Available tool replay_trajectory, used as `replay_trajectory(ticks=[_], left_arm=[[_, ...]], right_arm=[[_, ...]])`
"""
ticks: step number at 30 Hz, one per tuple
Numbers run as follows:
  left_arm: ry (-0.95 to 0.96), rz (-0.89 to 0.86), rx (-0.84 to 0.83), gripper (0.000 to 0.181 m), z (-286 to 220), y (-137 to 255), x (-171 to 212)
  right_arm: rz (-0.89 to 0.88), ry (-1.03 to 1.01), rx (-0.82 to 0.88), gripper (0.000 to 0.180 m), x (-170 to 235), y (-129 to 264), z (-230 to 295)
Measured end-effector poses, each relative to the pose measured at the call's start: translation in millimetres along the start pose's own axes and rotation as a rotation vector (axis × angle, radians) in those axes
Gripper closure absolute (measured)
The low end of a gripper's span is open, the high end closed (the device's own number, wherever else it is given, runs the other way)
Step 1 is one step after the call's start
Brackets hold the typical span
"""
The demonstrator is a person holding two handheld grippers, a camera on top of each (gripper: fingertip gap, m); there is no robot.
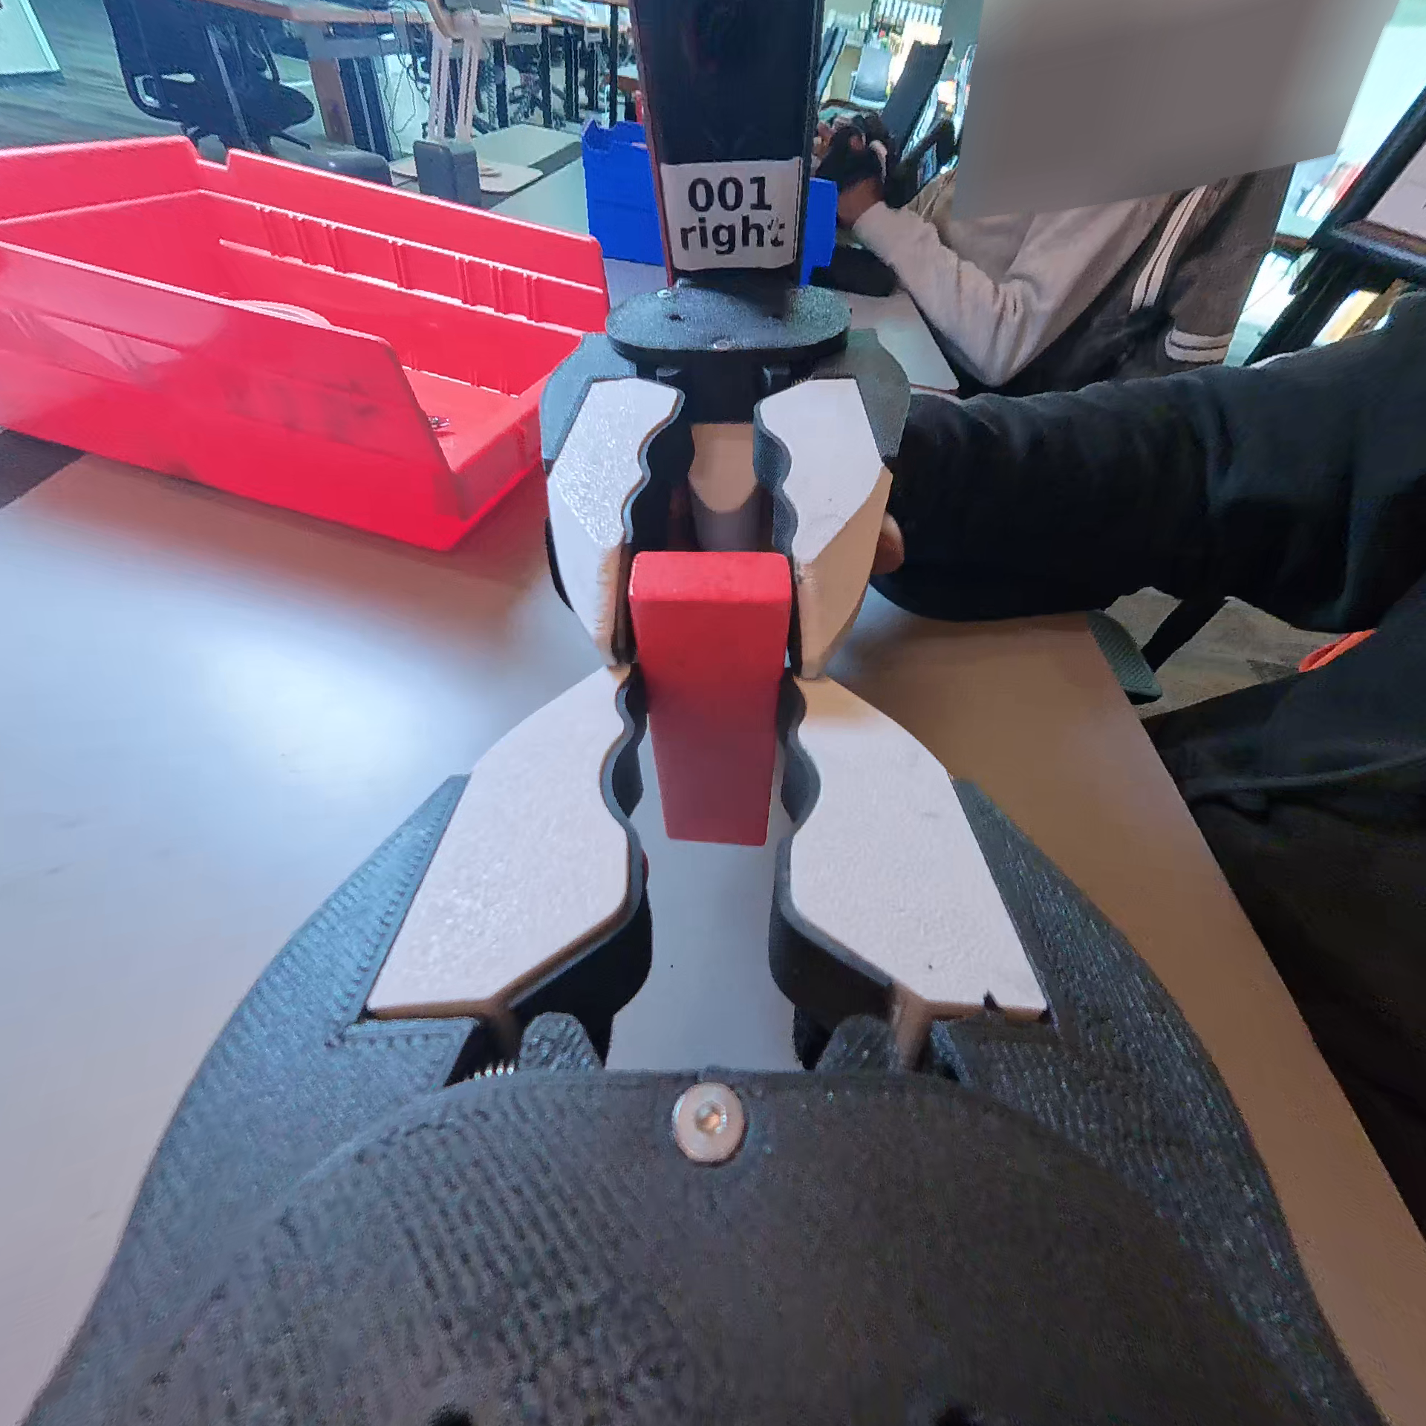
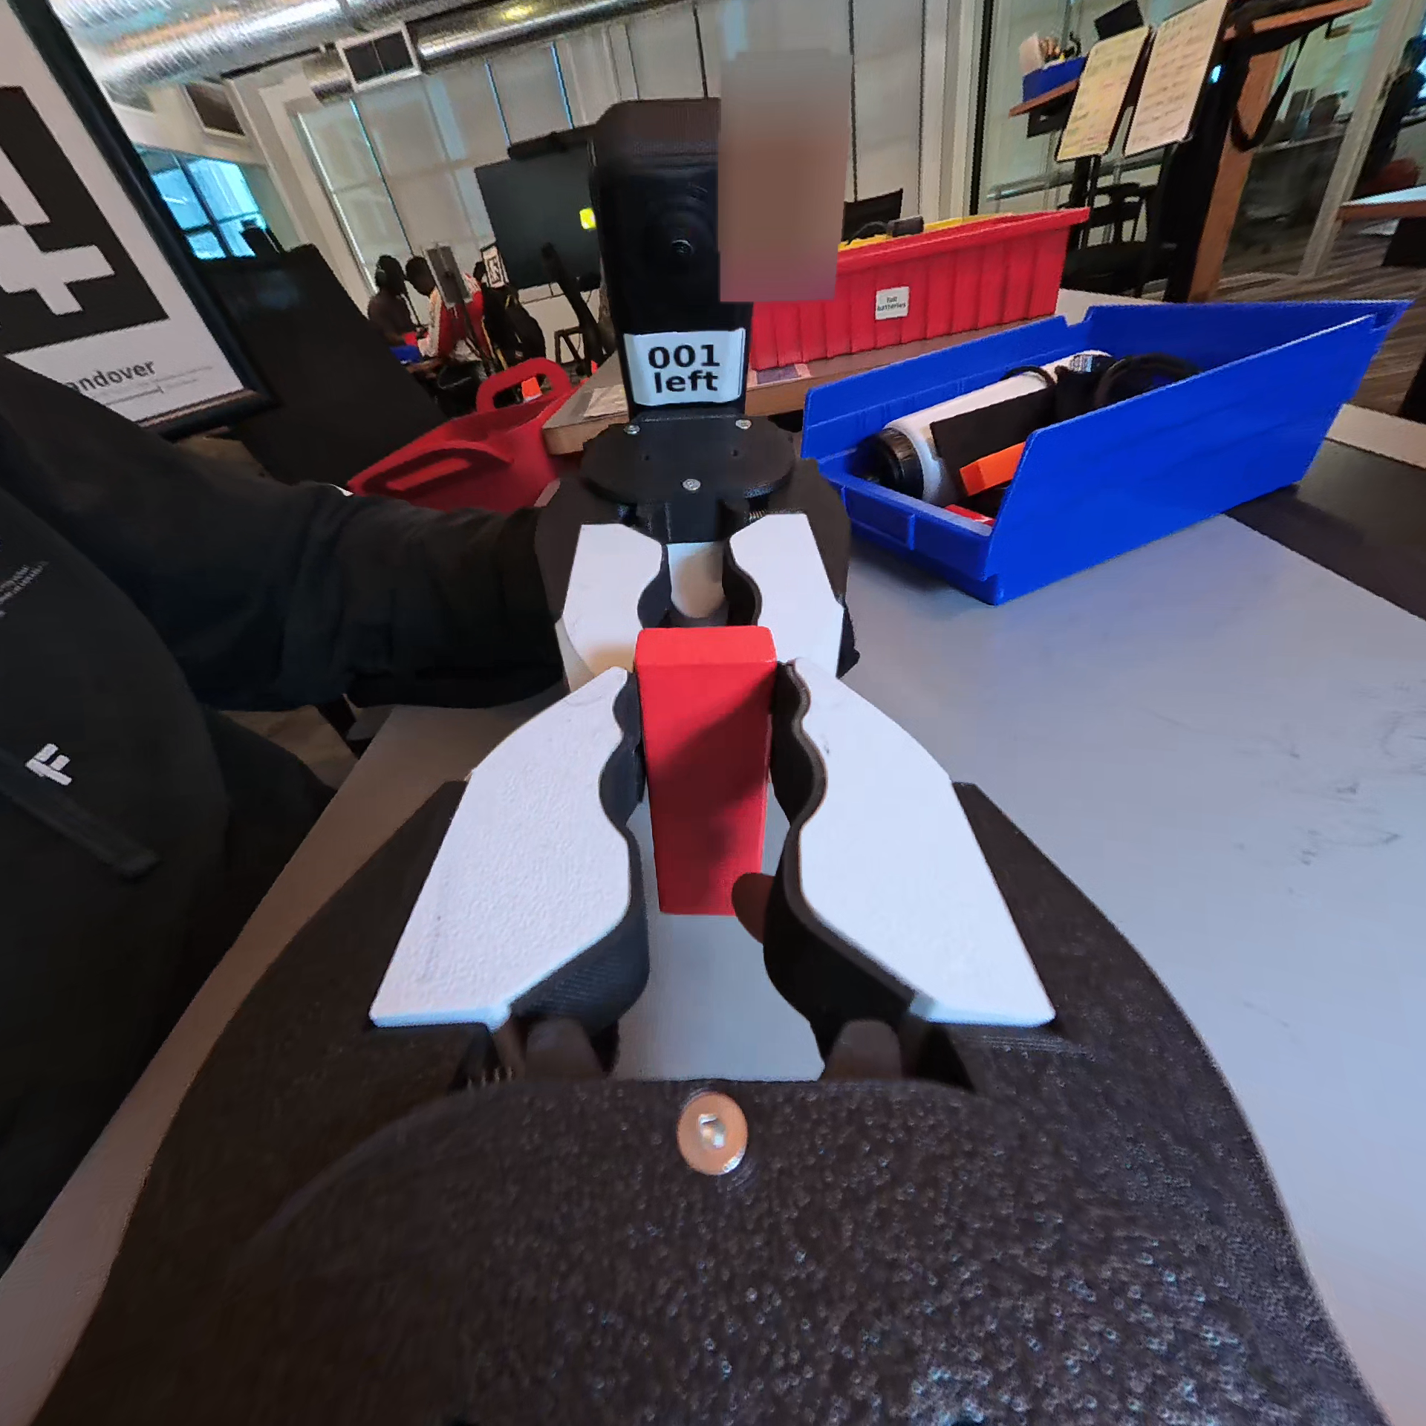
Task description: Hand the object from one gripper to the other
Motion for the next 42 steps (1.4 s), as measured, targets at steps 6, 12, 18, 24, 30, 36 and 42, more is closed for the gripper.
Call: replay_trajectory(ticks=[6,12,18,24,30,36,42], left_arm=[[0.021,-0.057,0.004,0.143,1,6,-6],[0.046,-0.151,-0.012,0.137,7,25,-20],[0.012,-0.080,-0.002,0.141,1,16,-12],[-0.022,-0.070,-0.021,0.146,-1,18,-16],[-0.024,-0.072,-0.025,0.150,0,18,-16],[-0.026,-0.078,-0.030,0.150,1,18,-17],[-0.005,-0.111,-0.039,0.150,2,17,-18]], right_arm=[[-0.031,-0.017,0.002,0.147,-4,4,-2],[0.013,-0.006,0.028,0.147,2,6,-7],[0.109,0.039,0.032,0.147,13,-5,-1],[0.100,0.048,0.043,0.147,9,-5,0],[0.092,0.047,0.042,0.147,9,-5,0],[0.081,0.049,0.045,0.147,8,-4,0],[0.075,0.041,0.053,0.147,7,-3,-2]])
Point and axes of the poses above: each gripper's, where its closed fingertips meet, y back along the fingers, x out of its underside, z = x × y across the jaws, the point moved 5 cm from there along y, back along the fingers, and after that the axes turned 2 degrees about -z, right-handed, at the moved point
